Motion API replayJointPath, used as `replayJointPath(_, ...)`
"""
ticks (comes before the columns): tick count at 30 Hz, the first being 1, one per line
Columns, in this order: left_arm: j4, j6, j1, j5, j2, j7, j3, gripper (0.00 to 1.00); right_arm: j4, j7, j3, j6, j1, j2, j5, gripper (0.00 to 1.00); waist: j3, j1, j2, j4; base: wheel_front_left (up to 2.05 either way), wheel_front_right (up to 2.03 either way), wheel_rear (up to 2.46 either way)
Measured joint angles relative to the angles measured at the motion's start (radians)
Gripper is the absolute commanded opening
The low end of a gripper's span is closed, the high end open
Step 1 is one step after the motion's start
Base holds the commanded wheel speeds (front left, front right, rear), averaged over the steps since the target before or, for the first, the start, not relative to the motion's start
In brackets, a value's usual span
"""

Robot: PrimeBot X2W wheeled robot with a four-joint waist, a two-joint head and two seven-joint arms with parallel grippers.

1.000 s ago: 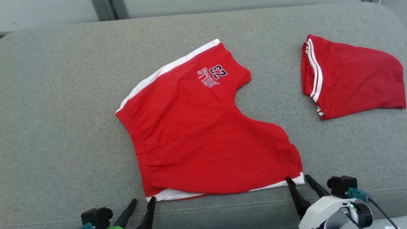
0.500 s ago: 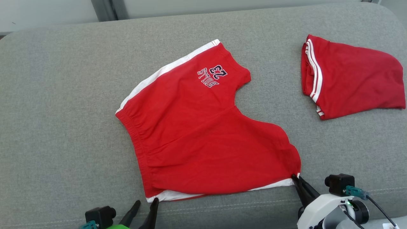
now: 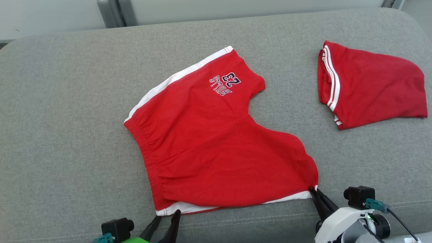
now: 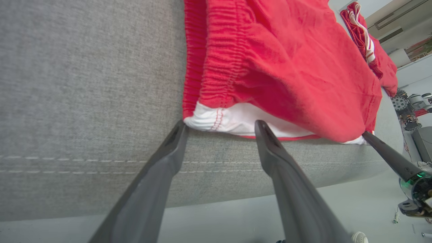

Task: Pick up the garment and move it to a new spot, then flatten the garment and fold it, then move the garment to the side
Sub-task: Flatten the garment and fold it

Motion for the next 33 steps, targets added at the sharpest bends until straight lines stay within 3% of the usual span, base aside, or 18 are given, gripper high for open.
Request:
replayJointPath(5, 0.001, 0.0, 0.0, -0.008, 0.002, -0.008, -0.01, 1.0, 0.017, -0.008, 0.002, 0.001, -0.006, 0.002, 0.0, 0.0, -0.004, 0.0, 0.0, -0.002, 0.0, 0.0, 0.0)
replayJointPath(6, 0.001, 0.0, -0.001, -0.01, 0.002, -0.009, -0.012, 0.9, 0.02, -0.009, 0.003, 0.001, -0.006, 0.003, 0.0, 0.0, -0.005, 0.0, 0.0, -0.002, 0.0, 0.0, 0.0)
replayJointPath(8, 0.002, 0.0, -0.001, -0.023, 0.002, -0.009, -0.015, 0.49, 0.027, -0.009, 0.005, 0.002, -0.011, 0.003, 0.0, 0.0, -0.006, 0.0, 0.0, -0.002, 0.0, 0.0, 0.0)
replayJointPath(11, 0.003, 0.0, -0.002, -0.042, 0.003, -0.014, -0.018, 0.44, 0.035, -0.011, 0.006, 0.008, -0.015, 0.003, 0.0, 0.0, -0.007, 0.0, 0.0, -0.002, 0.0, 0.0, 0.0)
replayJointPath(13, 0.005, 0.0, -0.005, -0.043, 0.004, -0.018, -0.02, 0.36, 0.039, -0.016, 0.007, 0.009, -0.016, 0.003, 0.0, 0.0, -0.007, 0.0, 0.0, -0.002, 0.0, 0.0, 0.0)
replayJointPath(15, 0.007, 0.0, -0.009, -0.048, 0.007, -0.018, -0.023, 0.05, 0.043, -0.018, 0.009, 0.009, -0.018, 0.003, 0.0, 0.0, -0.008, 0.0, 0.0, -0.002, 0.0, 0.0, 0.0)
replayJointPath(16, 0.008, 0.0, -0.012, -0.05, 0.007, -0.019, -0.024, 0.0, 0.046, -0.019, 0.01, 0.009, -0.019, 0.004, 0.0, 0.0, -0.008, 0.0, 0.0, -0.002, 0.0, 0.0, 0.0)
replayJointPath(33, -0.008, 0.0, -0.017, -0.073, 0.047, -0.035, -0.061, 0.0, 0.058, -0.03, 0.016, 0.018, -0.023, 0.002, 0.016, 0.0, -0.02, 0.0, 0.0, -0.003, 0.0, 0.0, 0.0)
